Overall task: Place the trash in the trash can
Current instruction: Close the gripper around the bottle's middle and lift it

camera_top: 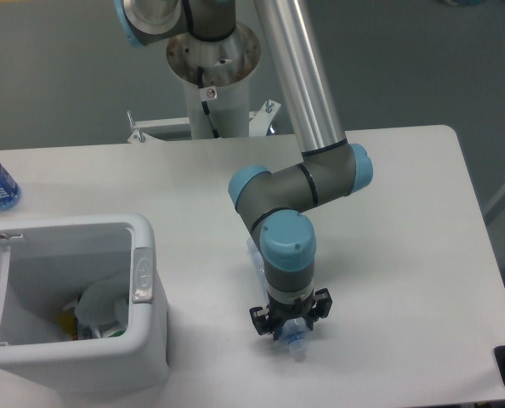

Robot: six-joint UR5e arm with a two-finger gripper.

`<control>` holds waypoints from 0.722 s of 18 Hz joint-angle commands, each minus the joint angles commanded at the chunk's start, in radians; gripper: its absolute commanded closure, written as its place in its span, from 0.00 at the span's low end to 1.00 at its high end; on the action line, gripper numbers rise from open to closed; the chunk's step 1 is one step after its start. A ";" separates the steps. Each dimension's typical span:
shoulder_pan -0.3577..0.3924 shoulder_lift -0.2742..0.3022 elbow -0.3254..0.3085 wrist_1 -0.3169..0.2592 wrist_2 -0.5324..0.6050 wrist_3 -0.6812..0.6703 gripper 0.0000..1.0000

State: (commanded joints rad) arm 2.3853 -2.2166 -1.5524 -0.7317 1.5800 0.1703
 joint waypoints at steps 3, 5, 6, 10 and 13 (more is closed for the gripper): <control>0.000 0.003 0.011 0.002 0.000 0.011 0.38; 0.000 0.009 0.015 0.005 -0.002 0.012 0.38; 0.002 0.017 0.020 0.005 -0.003 0.014 0.38; 0.003 0.055 0.060 0.009 -0.011 0.015 0.38; 0.009 0.101 0.151 0.009 -0.072 -0.015 0.38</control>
State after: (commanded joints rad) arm 2.3945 -2.1155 -1.4009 -0.7225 1.5082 0.1551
